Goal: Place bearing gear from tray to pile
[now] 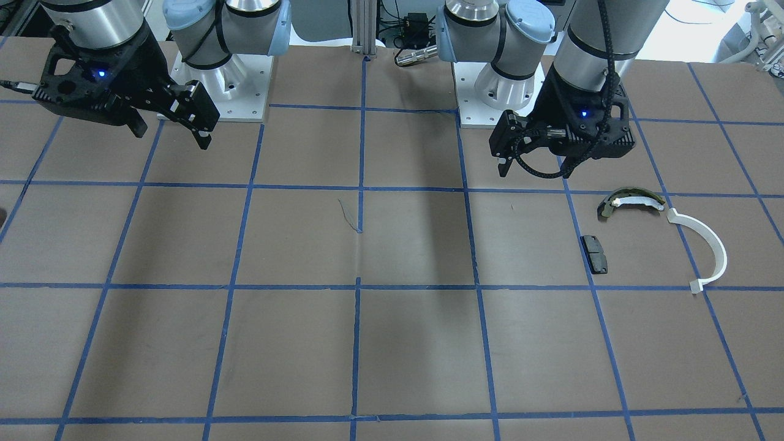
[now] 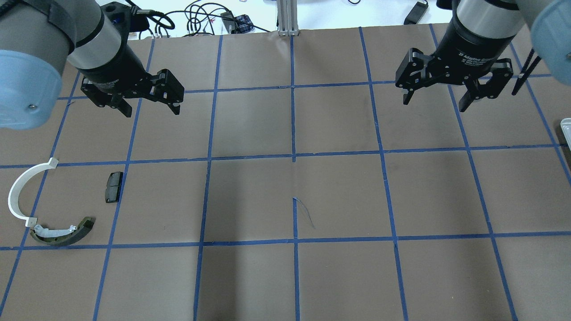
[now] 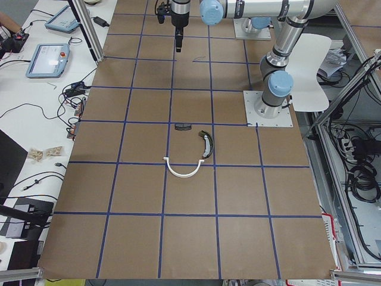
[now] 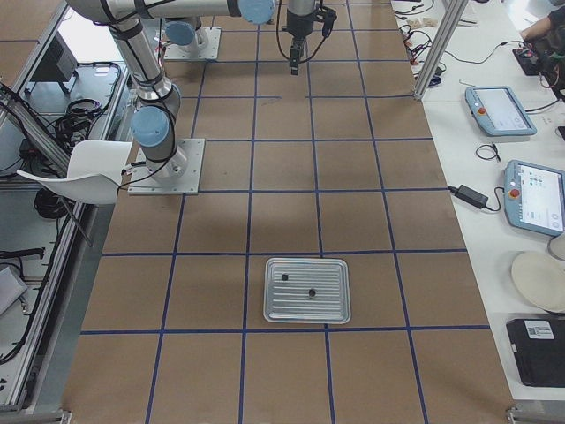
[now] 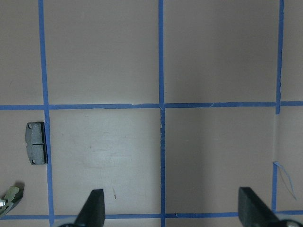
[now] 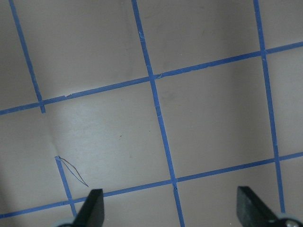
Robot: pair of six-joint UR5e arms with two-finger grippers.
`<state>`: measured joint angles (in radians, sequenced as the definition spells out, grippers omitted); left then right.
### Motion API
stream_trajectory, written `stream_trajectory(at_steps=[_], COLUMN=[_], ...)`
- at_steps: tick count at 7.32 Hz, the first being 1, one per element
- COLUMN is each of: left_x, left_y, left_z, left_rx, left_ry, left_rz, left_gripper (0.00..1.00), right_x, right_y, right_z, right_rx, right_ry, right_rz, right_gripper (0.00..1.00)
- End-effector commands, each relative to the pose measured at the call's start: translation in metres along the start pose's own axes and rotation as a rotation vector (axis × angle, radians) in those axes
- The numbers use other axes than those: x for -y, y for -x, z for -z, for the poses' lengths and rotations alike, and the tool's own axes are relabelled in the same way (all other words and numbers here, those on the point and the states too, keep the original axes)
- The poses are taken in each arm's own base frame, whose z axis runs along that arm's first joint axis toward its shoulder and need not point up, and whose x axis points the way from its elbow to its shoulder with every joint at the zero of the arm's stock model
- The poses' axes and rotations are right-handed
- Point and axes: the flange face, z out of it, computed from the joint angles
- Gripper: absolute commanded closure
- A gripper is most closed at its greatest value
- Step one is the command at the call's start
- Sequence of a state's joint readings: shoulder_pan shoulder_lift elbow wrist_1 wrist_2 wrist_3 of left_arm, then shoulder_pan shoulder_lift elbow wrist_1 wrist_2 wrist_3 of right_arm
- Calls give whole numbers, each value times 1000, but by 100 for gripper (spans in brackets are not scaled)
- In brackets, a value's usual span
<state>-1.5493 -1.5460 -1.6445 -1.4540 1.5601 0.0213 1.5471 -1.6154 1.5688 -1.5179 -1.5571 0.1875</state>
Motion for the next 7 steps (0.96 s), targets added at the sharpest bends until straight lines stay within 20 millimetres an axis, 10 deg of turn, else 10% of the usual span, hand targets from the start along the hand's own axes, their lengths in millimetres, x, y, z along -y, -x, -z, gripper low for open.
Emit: stream_trajectory(at_steps=[1, 2, 7], left_x=[1, 0, 1], left_y=[0, 0, 0], left_z=[0, 0, 0], left_rx=[0, 0, 0], left_ry=[0, -1, -10], left_rz=[0, -2, 0], left_gripper=[0, 0, 0], right_x=[0, 4, 60], right_y=[0, -7, -167], right_z=[0, 0, -14], right_rx=[-1, -2, -4], right_ry=[-2, -2, 28], right_rz=[-2, -17, -148], right_gripper=[0, 0, 0])
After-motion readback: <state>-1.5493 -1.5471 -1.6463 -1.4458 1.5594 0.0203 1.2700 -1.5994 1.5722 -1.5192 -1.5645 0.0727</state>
